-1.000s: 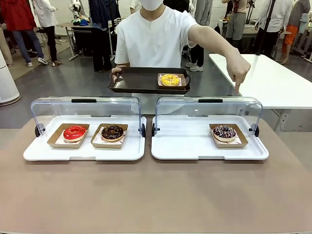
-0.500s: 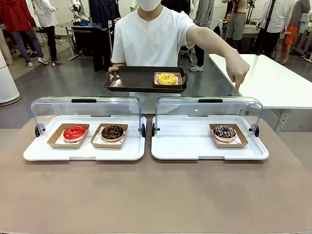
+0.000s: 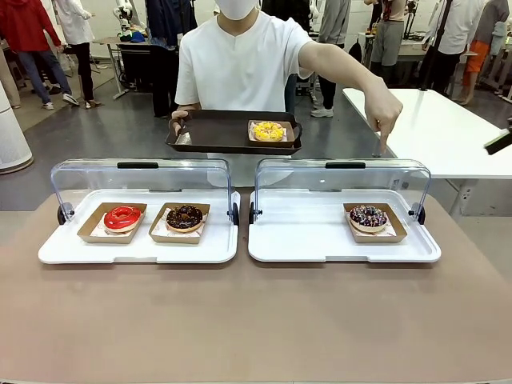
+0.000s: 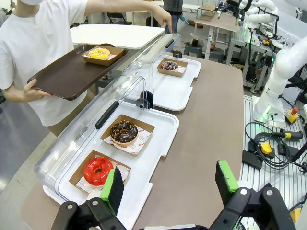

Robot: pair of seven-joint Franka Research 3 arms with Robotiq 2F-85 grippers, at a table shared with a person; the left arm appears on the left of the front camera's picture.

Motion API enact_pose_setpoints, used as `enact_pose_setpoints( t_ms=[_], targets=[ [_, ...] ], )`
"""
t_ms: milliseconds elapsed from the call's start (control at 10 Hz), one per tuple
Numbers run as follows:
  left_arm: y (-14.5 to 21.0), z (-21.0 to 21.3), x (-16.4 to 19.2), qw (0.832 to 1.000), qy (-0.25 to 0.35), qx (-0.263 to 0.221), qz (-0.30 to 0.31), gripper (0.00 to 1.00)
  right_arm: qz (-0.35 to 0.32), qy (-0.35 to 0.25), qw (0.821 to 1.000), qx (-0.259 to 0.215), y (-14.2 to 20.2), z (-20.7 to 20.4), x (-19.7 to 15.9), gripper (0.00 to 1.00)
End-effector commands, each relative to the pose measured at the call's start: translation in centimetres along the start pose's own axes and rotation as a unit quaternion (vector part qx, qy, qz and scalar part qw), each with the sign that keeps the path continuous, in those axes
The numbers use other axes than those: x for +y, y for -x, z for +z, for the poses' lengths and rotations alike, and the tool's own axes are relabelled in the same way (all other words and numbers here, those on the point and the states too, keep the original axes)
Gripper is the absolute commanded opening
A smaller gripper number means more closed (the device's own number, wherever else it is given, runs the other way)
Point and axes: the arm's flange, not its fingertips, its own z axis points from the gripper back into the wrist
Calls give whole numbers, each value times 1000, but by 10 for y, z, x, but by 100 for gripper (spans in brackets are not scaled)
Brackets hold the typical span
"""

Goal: Provide the desired donut to the person.
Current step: Pick up and lift the Paper togo box containing the Donut pointed at by the person.

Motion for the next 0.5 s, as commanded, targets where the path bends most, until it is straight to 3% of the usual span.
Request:
enact_pose_setpoints(
  t_ms=[0,200,400],
  targets=[
    [0,1,1,1000,2,-11,-9,100,41,-54,992,105,-26,-32,11,100],
    [0,1,1,1000,2,-11,-9,100,51,-100,976,187,-34,-75,12,100],
    [0,1,1,1000,2,-11,-9,100,41,-112,970,210,-31,-104,4,100]
  ],
)
